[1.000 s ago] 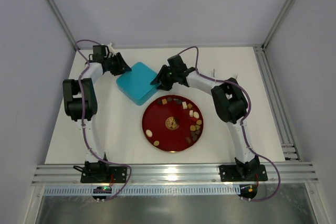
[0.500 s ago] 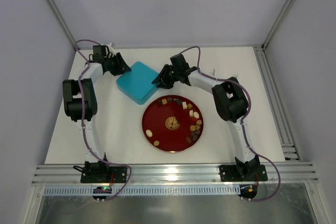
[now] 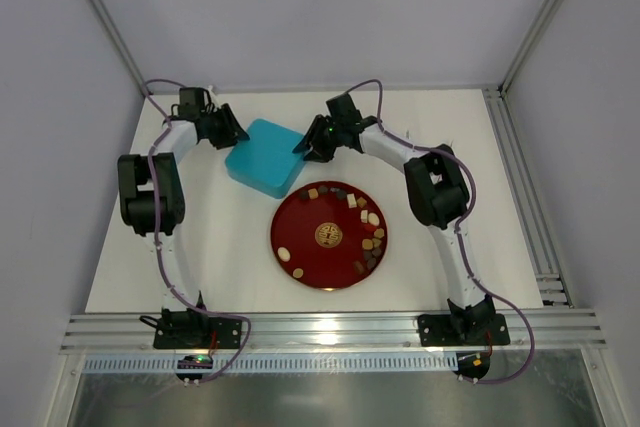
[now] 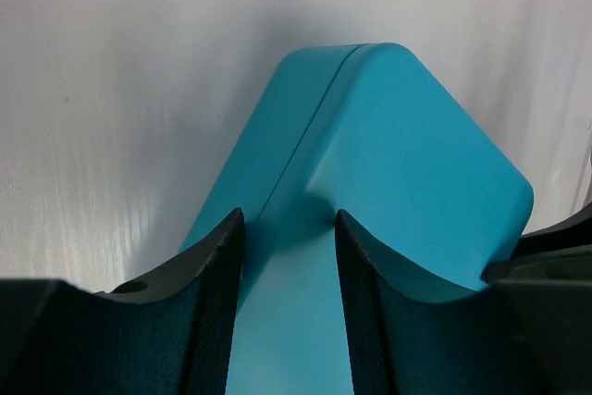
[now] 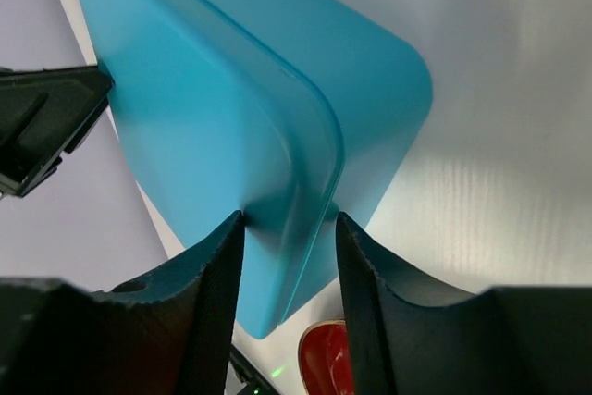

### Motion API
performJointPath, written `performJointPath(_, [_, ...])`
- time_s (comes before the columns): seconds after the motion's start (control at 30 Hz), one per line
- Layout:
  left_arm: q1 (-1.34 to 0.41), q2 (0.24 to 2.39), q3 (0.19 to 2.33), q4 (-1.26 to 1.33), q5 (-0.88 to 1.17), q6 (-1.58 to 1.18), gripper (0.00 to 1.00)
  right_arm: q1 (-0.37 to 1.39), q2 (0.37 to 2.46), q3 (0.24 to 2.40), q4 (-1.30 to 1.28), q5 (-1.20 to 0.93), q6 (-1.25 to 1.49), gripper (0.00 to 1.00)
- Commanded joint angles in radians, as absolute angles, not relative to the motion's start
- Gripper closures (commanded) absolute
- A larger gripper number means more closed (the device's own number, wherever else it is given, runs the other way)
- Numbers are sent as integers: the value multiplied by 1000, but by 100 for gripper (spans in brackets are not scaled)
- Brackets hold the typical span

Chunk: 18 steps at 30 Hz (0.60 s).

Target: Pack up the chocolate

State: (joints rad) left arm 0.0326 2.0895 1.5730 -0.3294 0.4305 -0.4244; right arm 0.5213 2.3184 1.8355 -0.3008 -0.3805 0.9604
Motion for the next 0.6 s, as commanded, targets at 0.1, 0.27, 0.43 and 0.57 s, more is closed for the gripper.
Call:
performJointPath(0.1, [11, 2054, 1523, -477, 354, -456, 57, 506, 2413, 1946, -538, -209, 828, 53])
performJointPath(0.27, [-29, 2043, 1514, -506, 322, -474, 57, 505, 2430, 2020, -630, -106, 767, 53])
performJointPath(0.43, [-32, 2049, 1523, -525, 325, -489, 57, 506, 2480, 2113, -722, -40, 704, 54])
performJointPath(0.57, [-52, 2054, 1529, -537, 313, -479, 57, 506, 2514, 2158, -767, -5, 664, 57])
